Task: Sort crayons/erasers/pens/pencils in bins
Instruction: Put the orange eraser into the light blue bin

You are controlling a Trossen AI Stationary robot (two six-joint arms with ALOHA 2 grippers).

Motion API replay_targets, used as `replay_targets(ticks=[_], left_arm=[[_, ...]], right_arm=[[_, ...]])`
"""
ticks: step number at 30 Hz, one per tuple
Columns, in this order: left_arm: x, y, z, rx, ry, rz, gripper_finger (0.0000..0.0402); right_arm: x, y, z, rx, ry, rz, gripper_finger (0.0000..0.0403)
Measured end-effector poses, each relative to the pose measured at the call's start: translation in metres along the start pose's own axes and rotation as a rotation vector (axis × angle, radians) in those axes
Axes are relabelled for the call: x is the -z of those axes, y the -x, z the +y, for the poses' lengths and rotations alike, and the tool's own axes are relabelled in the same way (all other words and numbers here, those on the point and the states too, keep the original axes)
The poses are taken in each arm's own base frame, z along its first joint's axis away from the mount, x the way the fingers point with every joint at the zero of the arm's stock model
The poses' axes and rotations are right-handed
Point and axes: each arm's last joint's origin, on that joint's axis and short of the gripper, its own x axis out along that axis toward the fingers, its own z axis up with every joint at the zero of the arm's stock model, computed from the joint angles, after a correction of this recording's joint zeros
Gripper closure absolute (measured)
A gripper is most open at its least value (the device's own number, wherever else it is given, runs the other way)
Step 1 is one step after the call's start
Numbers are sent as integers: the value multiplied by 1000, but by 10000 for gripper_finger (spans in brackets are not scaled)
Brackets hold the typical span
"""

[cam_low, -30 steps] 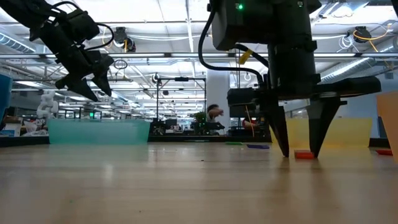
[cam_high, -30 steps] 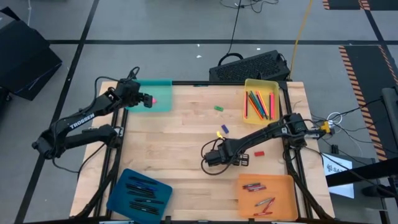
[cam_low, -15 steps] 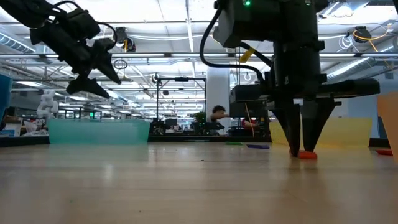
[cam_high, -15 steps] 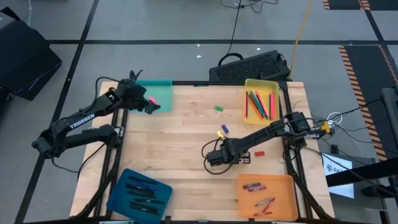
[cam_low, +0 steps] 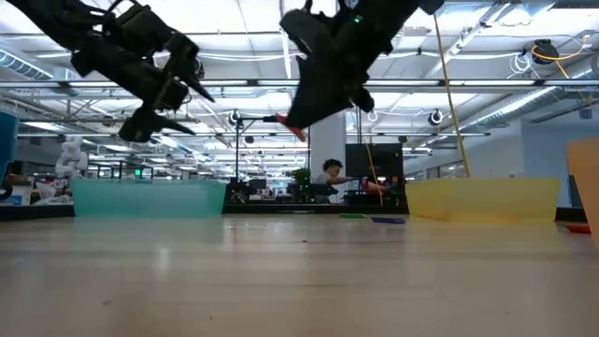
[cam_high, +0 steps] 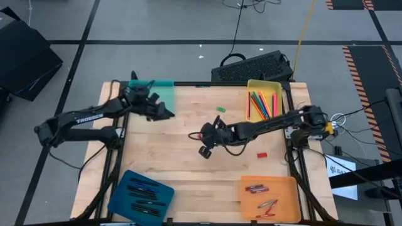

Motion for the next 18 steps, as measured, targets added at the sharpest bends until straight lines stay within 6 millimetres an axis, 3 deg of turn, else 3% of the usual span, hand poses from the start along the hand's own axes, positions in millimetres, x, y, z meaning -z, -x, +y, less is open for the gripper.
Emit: replay_targets(ticks=[8, 18], left_arm=[[18, -54, -15, 100, 54, 145, 124], [29, -113, -8, 157, 154, 167, 132]], right_arm=[[-8, -11, -22, -4, 132, 48, 355], [-13, -11, -16, -39, 320, -24, 355]])
